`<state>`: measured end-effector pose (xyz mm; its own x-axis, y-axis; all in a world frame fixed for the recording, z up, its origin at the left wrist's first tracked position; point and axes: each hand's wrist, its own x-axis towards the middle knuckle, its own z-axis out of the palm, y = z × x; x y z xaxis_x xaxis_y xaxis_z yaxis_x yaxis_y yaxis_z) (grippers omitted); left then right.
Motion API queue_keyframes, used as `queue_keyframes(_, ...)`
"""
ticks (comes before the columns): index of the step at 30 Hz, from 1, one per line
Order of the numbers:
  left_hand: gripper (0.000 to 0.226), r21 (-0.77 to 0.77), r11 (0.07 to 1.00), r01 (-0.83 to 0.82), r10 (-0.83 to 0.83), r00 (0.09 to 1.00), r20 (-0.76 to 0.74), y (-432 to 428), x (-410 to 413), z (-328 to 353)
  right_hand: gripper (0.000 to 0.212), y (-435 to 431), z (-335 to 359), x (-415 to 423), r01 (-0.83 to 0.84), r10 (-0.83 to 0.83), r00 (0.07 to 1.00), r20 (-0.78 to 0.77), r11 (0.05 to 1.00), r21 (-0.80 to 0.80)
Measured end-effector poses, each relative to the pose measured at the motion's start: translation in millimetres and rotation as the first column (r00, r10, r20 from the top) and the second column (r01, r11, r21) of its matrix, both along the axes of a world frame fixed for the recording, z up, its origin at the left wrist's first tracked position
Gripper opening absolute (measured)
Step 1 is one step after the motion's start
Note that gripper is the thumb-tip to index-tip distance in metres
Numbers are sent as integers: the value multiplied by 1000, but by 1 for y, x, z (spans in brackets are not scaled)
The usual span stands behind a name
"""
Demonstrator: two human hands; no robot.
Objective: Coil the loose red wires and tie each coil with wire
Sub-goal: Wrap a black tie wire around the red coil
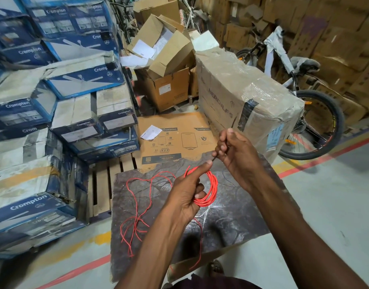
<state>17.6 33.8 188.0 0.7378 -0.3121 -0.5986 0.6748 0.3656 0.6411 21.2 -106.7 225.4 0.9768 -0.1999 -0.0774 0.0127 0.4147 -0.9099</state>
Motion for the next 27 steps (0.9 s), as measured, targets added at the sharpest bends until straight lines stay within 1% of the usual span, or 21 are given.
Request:
queue_keyframes(3, 27, 12, 1000, -9, 9, 1000, 12, -2, -4, -2, 38, -2, -1, 5, 25, -25, 1000, -6, 999, -20)
queue_keyframes(7, 46, 47, 998, -35, 32, 998, 55, -6, -8, -4, 39, -6, -2, 4, 4, -2, 1000, 25, 996, -84)
queue_keyframes(9, 49, 70, 996, -48, 43, 996, 72, -7, -8, -3, 40, -8, -2, 2, 8, -5, 1000, 30, 994, -105)
queue_keyframes(13, 40, 131, 989, -62, 52, 996, 78, -7, -9, -4, 40, -8, -2, 1, 10, -3, 999, 40, 988, -155)
queue_keyframes(18, 36, 206, 977, -59, 33, 991, 130, -11, -11, -4, 40, -9, 8, -1, 7, 8, 999, 52, 956, -293)
queue_keyframes(22, 36, 210, 977, -45, 15, 990, 138, -10, -9, -2, 40, -9, 12, -1, 14, 9, 998, 69, 945, -328)
queue_keyframes(24, 35, 195, 980, -33, 8, 992, 126, -11, -7, 1, 40, -10, 11, 1, 24, -5, 998, 63, 948, -316)
queue_keyframes(27, 33, 100, 995, -20, 9, 993, 116, -15, 0, 4, 38, -21, 5, 4, 71, -58, 997, 57, 966, -247)
